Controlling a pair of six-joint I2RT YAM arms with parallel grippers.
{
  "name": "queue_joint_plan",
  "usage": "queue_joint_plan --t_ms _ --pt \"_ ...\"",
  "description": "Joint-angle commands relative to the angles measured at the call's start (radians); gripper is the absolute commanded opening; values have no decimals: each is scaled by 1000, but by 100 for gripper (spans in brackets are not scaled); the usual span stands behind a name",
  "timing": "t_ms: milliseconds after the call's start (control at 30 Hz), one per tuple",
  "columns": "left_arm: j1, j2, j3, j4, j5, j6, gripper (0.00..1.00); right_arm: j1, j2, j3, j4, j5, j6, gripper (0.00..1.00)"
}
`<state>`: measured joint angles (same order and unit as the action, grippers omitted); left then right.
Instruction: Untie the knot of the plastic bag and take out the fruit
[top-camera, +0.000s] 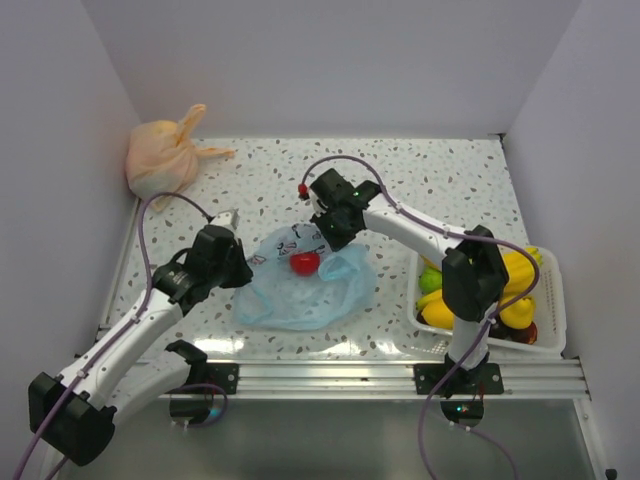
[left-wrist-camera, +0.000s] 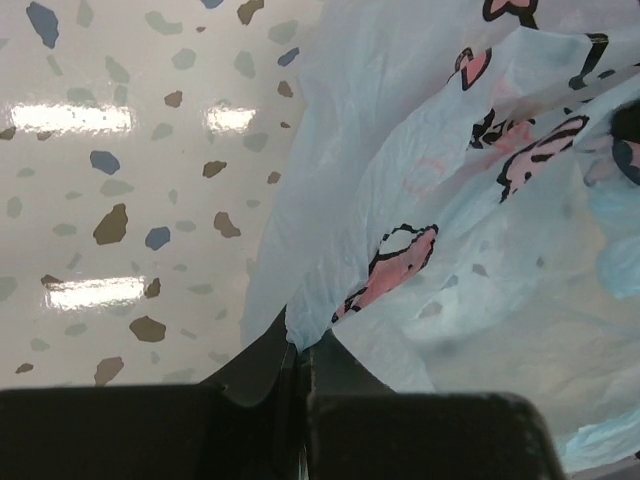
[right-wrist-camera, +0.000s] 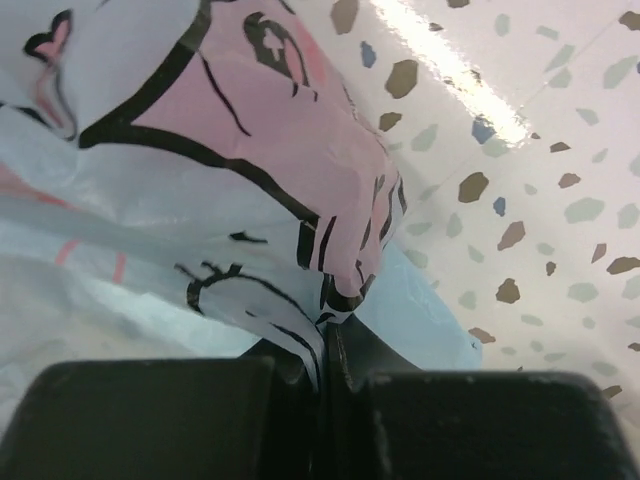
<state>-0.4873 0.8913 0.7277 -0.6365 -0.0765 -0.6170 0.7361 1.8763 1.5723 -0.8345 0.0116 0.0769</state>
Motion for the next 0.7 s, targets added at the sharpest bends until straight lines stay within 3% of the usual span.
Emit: queue_joint_plan --t_ms 0,167,300,467,667 --pt "4 0 -39 56 -8 0 0 48 -75 54 6 -53 -57 0" --pt "4 14 -92 127 -29 -39 0 199 -135 231 -86 -15 -66 0" --pt "4 20 -119 178 -60 -64 0 337 -198 282 -92 42 -66 0" --pt "4 21 -132 187 -60 -78 0 323 -249 126 -23 108 -37 0" --pt "4 -11 -125 150 -66 -70 0 211 -246 -86 125 53 33 0"
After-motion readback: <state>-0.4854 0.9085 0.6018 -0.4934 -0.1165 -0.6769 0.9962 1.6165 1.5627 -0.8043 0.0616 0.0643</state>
